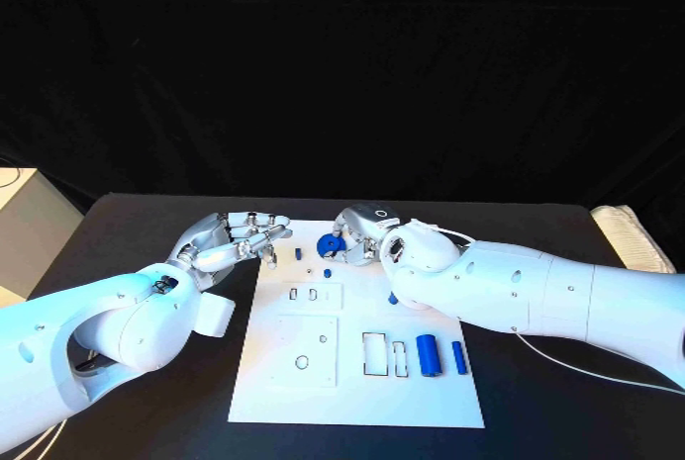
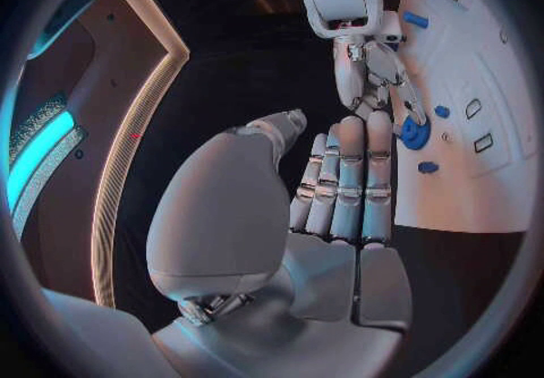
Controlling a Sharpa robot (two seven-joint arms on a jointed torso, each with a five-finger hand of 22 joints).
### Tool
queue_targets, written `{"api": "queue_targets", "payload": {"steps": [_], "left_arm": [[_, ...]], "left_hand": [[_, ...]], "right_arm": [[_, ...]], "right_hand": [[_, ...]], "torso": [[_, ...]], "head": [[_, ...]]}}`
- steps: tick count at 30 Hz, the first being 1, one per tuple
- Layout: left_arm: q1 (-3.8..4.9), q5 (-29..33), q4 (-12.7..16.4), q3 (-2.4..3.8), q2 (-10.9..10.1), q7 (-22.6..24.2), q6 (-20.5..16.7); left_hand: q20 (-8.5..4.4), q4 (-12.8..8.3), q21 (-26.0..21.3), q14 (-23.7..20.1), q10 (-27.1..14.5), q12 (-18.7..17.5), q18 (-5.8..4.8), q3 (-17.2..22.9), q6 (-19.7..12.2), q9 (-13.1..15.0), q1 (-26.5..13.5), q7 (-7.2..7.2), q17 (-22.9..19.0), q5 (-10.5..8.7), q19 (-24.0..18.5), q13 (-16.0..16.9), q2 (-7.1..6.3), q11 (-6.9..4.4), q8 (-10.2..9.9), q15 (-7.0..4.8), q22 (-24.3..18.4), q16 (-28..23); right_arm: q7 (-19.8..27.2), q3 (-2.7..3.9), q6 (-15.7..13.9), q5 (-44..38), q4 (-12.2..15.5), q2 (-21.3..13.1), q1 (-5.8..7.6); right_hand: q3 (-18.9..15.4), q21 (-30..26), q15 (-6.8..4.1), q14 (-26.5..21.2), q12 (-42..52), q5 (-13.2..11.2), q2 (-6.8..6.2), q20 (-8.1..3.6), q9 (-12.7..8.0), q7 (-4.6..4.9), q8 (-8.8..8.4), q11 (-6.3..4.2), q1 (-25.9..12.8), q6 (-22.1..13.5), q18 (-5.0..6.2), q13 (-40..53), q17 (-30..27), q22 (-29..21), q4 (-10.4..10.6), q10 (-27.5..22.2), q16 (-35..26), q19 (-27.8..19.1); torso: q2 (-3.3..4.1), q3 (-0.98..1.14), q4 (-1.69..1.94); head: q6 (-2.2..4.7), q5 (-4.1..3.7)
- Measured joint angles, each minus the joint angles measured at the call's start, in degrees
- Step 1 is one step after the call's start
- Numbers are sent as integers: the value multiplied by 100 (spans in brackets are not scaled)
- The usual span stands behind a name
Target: Assemble the parts on the task board
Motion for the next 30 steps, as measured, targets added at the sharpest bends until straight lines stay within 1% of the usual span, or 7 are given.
{"api": "queue_targets", "payload": {"steps": [9,20,23,24,26,28,30], "left_arm": [[0,-1,-8,0,-3,-3,-1],[0,-3,-21,-1,-9,-9,-1],[0,-4,-32,-1,-13,-10,-1],[0,-4,-36,-1,-16,-11,-1],[0,-4,-46,-1,-26,-11,-1],[0,-5,-55,0,-33,-12,-2],[0,-5,-73,1,-40,-12,-2]], "left_hand": [[0,0,0,0,0,0,0,0,-20,0,0,20,0,0,0,-1,0,0,0,0,0,0],[0,-16,0,0,0,0,0,16,-20,-1,0,20,-8,0,0,-1,0,0,0,0,-1,0],[0,-16,0,0,0,0,0,16,-20,-1,0,20,-8,0,0,-1,0,0,0,0,3,0],[0,-16,0,0,0,0,0,16,-20,-1,0,20,-7,0,0,-1,0,0,0,0,4,0],[0,-16,0,0,0,0,0,16,-20,-1,0,20,-7,0,0,-1,0,0,0,0,4,0],[0,-16,0,0,0,0,0,16,-20,-1,0,20,-7,0,0,-1,0,0,0,0,4,0],[0,-16,0,0,0,0,0,16,-20,-2,0,20,-7,0,0,-1,0,0,0,0,4,0]], "right_arm": [[-2,-9,53,30,-6,-30,-3],[-7,-10,-31,20,142,-159,-19],[-7,-9,-114,15,286,-283,-20],[-7,-6,-154,15,348,-340,-21],[2,10,-274,14,502,-498,-20],[17,24,-395,21,631,-643,-10],[54,46,-548,59,838,-860,27]], "right_hand": [[0,0,0,0,0,0,0,0,1,0,1,0,0,0,0,-1,0,-1,0,0,0,0],[0,0,0,0,0,43,23,0,1,0,1,0,-22,0,0,-1,0,-1,0,0,0,0],[0,0,0,0,13,70,23,0,2,21,1,0,-22,21,0,-1,0,-2,0,0,0,0],[0,0,0,0,26,100,23,0,2,0,1,-1,-22,40,0,-1,0,-2,0,0,0,0],[0,0,0,0,26,117,23,-1,2,0,1,-1,-22,41,0,-2,0,-2,0,0,0,0],[0,0,0,0,26,133,23,-1,2,0,1,-1,-22,41,0,-2,0,-2,0,0,0,0],[11,0,0,0,27,133,23,-1,2,0,1,-1,-22,41,0,-2,0,-2,-11,0,0,0]], "torso": [[0,-2,4],[0,-1,3],[-2,3,0],[-3,2,-1],[-6,6,-7],[-9,9,-18],[-13,13,-33]], "head": [[-1,-2],[10,12],[11,16],[12,17],[14,23],[21,27],[31,33]]}}
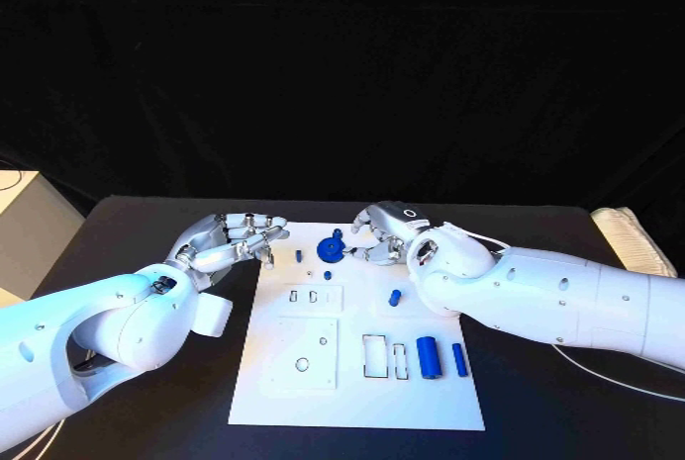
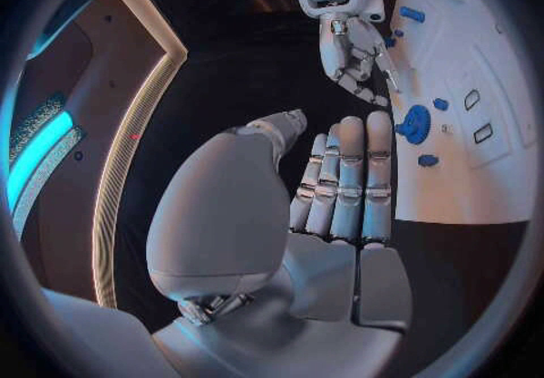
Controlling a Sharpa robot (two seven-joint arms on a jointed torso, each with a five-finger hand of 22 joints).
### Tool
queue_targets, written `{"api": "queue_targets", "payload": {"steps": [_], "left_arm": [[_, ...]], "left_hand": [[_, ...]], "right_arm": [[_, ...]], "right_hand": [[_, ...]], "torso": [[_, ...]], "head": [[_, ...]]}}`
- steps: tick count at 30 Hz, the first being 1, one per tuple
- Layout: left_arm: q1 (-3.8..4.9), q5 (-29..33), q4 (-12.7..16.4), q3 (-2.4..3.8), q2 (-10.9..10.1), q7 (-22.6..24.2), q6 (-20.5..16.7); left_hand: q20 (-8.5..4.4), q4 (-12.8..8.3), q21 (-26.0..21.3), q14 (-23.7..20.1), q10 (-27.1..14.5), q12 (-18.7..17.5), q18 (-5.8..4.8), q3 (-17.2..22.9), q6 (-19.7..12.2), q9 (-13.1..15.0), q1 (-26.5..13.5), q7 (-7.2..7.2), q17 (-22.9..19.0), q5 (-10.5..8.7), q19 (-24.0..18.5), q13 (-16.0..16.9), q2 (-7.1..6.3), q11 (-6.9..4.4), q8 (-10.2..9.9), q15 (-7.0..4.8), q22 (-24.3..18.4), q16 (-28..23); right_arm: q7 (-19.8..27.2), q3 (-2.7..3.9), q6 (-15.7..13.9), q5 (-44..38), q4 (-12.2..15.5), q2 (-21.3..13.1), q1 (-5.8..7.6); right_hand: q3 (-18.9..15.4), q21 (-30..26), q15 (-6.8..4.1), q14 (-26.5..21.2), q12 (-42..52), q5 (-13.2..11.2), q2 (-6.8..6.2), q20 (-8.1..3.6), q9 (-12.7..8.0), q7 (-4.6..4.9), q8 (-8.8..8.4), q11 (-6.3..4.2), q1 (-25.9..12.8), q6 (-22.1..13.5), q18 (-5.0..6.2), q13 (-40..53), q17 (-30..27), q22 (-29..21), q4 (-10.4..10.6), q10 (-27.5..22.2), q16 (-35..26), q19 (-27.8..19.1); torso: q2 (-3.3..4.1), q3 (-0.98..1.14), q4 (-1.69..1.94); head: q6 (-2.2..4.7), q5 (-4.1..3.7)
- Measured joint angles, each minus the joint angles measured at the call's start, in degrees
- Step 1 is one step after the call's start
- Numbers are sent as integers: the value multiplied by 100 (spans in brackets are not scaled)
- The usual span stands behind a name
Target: Assemble the parts on the task board
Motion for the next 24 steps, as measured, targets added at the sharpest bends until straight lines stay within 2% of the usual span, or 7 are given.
{"api": "queue_targets", "payload": {"steps": [5,10,13,17,19,24], "left_arm": [[-1,-1,-48,-1,-4,0,0],[0,-1,-90,-3,4,0,0],[0,-1,-108,-3,20,1,1],[0,-4,-131,-3,56,4,5],[0,-7,-146,-3,65,4,7],[0,-16,-185,-3,90,4,14]], "left_hand": [[0,0,0,0,0,0,0,0,0,0,0,0,0,0,0,0,0,0,0,0,0,0],[-11,0,0,0,0,0,0,0,0,2,0,0,-4,0,-11,0,0,0,0,0,0,0],[-21,0,0,0,0,0,-1,0,0,7,0,0,-8,0,-21,0,0,0,0,0,-1,0],[-21,0,0,0,0,0,-1,0,0,7,0,0,-7,0,-21,-1,0,0,0,0,-1,0],[-21,0,0,0,0,0,0,0,0,7,0,0,-7,0,-21,-1,0,0,0,0,-1,0],[-21,0,0,0,0,0,0,0,0,7,0,0,-7,0,-21,-1,0,0,0,0,1,0]], "right_arm": [[179,34,-220,325,500,-621,148],[504,42,-170,997,793,-1203,263],[710,43,-54,1360,810,-1447,287],[1008,28,162,1797,760,-1725,294],[1116,21,241,1926,703,-1788,293],[1348,2,418,2144,456,-1885,253]], "right_hand": [[39,0,0,0,0,0,-69,0,-10,0,0,0,137,0,0,0,0,0,-39,0,0,0],[109,0,0,0,-19,-45,-52,0,-28,0,0,0,484,0,0,-1,0,-1,-109,0,0,0],[64,0,0,0,-39,36,-111,0,-42,0,-21,0,702,0,0,-1,0,-1,-203,0,0,0],[-79,0,0,0,-39,35,-230,0,-61,0,-67,0,818,0,0,-1,0,-1,-274,0,0,0],[-120,0,0,0,-60,35,-244,0,-64,16,-67,0,835,-17,0,-1,0,-1,-271,0,0,0],[-274,0,2,-2,-83,101,-207,0,-91,30,-101,0,1257,-30,0,-1,0,-1,-364,0,0,0]], "torso": [[-15,20,-47],[-36,53,-108],[-48,74,-145],[-53,96,-168],[-55,103,-176],[-60,126,-193]], "head": [[35,7],[52,17],[64,18],[71,-7],[73,-18],[66,-38]]}}
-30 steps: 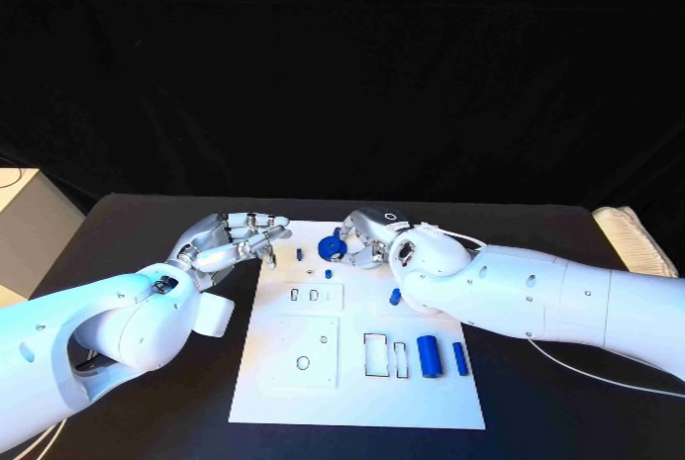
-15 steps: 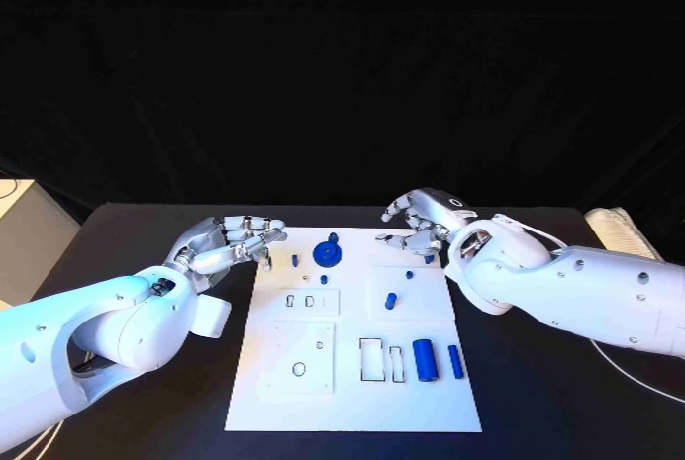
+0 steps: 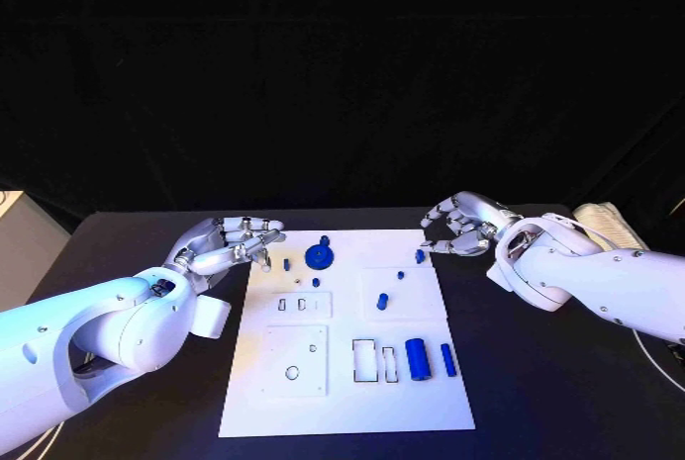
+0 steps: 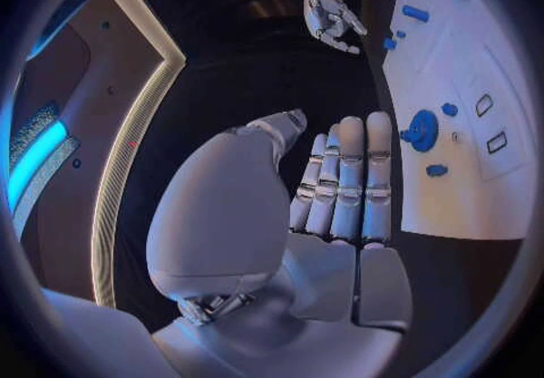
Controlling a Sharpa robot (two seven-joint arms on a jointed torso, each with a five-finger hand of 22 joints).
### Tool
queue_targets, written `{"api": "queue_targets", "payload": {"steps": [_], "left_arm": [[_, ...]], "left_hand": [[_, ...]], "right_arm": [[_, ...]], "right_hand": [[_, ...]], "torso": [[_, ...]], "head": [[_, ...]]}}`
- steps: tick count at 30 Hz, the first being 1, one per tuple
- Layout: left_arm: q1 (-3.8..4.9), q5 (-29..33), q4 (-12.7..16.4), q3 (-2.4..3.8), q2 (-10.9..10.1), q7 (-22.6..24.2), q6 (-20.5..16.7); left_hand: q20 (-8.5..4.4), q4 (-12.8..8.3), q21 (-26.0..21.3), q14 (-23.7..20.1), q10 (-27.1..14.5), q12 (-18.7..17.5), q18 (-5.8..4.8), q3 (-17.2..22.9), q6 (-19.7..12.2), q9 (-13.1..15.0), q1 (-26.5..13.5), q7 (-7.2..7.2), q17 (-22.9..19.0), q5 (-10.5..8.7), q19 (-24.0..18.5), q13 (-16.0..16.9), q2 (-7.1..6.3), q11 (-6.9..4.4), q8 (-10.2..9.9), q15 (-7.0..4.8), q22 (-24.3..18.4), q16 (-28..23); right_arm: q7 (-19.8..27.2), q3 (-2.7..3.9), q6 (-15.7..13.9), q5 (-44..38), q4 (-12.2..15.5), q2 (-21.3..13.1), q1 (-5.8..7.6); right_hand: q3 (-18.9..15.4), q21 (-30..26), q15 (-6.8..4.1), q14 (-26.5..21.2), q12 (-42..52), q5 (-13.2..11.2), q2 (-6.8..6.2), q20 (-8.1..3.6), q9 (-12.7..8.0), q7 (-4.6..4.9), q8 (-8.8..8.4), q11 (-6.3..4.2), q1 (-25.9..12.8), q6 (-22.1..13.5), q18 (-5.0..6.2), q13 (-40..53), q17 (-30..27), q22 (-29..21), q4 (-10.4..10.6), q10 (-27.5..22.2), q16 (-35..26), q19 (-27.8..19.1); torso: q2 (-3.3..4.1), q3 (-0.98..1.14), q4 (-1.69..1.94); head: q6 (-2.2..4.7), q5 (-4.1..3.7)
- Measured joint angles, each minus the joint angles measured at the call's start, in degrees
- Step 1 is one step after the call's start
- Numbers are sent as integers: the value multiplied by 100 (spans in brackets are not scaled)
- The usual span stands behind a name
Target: Assemble the parts on the task board
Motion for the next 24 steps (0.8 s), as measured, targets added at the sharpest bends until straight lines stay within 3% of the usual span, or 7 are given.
{"api": "queue_targets", "payload": {"steps": [7,24], "left_arm": [[-1,-15,-34,0,1,0,12],[-1,-42,-43,-1,-3,0,41]], "left_hand": [[0,0,0,0,0,0,0,0,0,0,0,0,0,0,0,0,0,0,0,0,4,0],[0,0,22,0,0,0,0,0,0,4,0,0,-7,0,0,5,0,0,0,0,3,0]], "right_arm": [[151,-16,187,171,-295,28,-129],[218,-20,373,316,-708,350,-317]], "right_hand": [[99,0,19,-19,-23,55,38,0,-19,19,-33,0,314,-20,0,0,0,-1,-141,0,0,0],[162,0,39,2,-23,121,93,0,-25,19,-55,0,411,-20,0,0,0,4,-204,0,0,0]], "torso": [[4,3,13],[22,14,30]], "head": [[-29,-18],[-105,-46]]}}
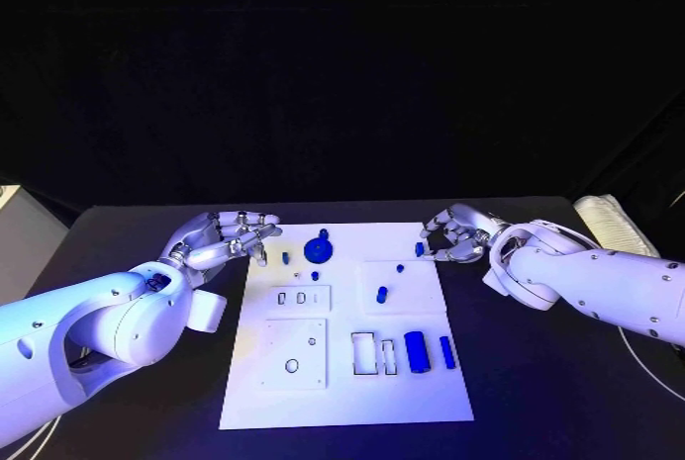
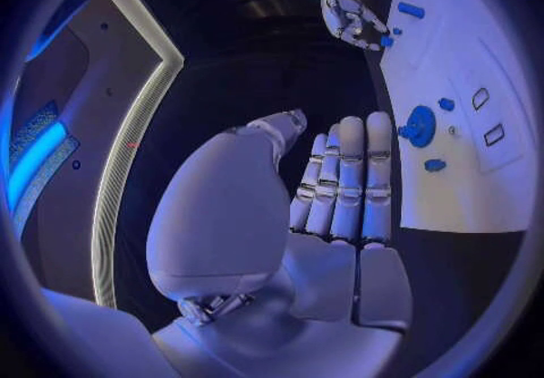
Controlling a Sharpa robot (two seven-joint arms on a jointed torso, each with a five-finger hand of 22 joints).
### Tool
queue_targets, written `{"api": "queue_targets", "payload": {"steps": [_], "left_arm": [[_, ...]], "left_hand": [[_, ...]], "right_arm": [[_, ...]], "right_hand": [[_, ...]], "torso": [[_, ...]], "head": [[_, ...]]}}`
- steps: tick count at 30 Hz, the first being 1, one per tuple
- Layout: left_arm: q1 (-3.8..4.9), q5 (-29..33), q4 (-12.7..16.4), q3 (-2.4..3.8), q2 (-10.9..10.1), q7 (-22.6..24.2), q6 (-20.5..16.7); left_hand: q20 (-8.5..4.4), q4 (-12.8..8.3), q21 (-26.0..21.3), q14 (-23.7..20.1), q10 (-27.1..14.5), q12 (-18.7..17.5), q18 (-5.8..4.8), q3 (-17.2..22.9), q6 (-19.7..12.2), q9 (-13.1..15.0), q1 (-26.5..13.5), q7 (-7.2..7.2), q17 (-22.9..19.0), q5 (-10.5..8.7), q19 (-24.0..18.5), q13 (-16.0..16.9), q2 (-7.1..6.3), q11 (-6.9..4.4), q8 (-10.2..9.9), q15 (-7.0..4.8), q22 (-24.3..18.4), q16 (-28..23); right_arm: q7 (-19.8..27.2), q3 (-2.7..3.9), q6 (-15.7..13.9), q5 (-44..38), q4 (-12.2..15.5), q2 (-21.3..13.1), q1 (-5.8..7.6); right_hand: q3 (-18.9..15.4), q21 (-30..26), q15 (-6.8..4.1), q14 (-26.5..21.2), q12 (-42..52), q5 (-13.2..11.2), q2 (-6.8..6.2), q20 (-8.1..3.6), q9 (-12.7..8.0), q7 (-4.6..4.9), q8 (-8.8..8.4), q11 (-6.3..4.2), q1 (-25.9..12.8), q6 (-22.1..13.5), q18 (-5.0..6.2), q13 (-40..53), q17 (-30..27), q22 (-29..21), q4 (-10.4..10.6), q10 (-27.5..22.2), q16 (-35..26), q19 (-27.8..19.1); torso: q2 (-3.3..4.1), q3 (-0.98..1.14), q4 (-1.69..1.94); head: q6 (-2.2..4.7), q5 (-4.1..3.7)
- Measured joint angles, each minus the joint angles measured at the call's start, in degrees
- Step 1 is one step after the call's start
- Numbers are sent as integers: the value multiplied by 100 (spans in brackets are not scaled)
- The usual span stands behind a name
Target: Assemble the parts on the task board
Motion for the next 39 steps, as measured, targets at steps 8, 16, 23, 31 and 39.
{"api": "queue_targets", "payload": {"steps": [8,16,23,31,39], "left_arm": [[0,-10,-5,0,0,0,16],[0,-18,-11,0,-2,-1,26],[0,-26,-16,0,-3,-4,32],[0,-32,-19,0,-7,-6,37],[0,-35,-19,0,-10,-9,42]], "left_hand": [[0,0,0,0,0,0,0,0,0,0,0,0,0,0,0,-1,0,0,0,0,0,0],[21,-16,0,0,0,0,0,16,0,5,0,0,-8,0,-21,-1,0,0,0,0,6,0],[21,-16,0,0,0,0,0,16,0,5,0,0,-8,0,-21,-2,0,0,0,0,6,0],[21,-16,0,0,0,0,0,16,0,5,0,0,-8,0,-21,-2,0,0,0,0,6,0],[21,-16,0,0,0,0,0,16,0,5,0,0,-8,0,-21,3,0,0,0,0,5,0]], "right_arm": [[-2,0,24,16,-78,109,-47],[-9,0,46,24,-125,164,-67],[-17,0,60,24,-147,184,-73],[-22,0,68,21,-166,218,-77],[-34,0,67,14,-177,241,-81]], "right_hand": [[149,0,0,0,0,0,43,0,-5,-13,0,0,33,67,0,0,0,0,51,0,0,0],[398,0,-54,10,24,20,126,0,-5,-91,44,0,47,256,0,0,0,-1,15,0,0,0],[458,0,-74,-10,46,20,130,0,-5,-111,44,0,51,277,0,0,0,-2,1,0,0,0],[475,0,-74,-10,45,20,130,-43,-5,-91,44,0,51,297,0,1,0,-2,17,0,0,0],[531,0,-73,-10,69,20,159,-43,-12,-127,44,-26,20,332,0,4,0,-3,42,-2,0,0]], "torso": [[-10,-2,-7],[-14,-7,-10],[-18,-8,-9],[-18,-8,-10],[-16,-7,-13]], "head": [[-27,8],[-26,23],[-29,13],[-35,14],[-38,14]]}}
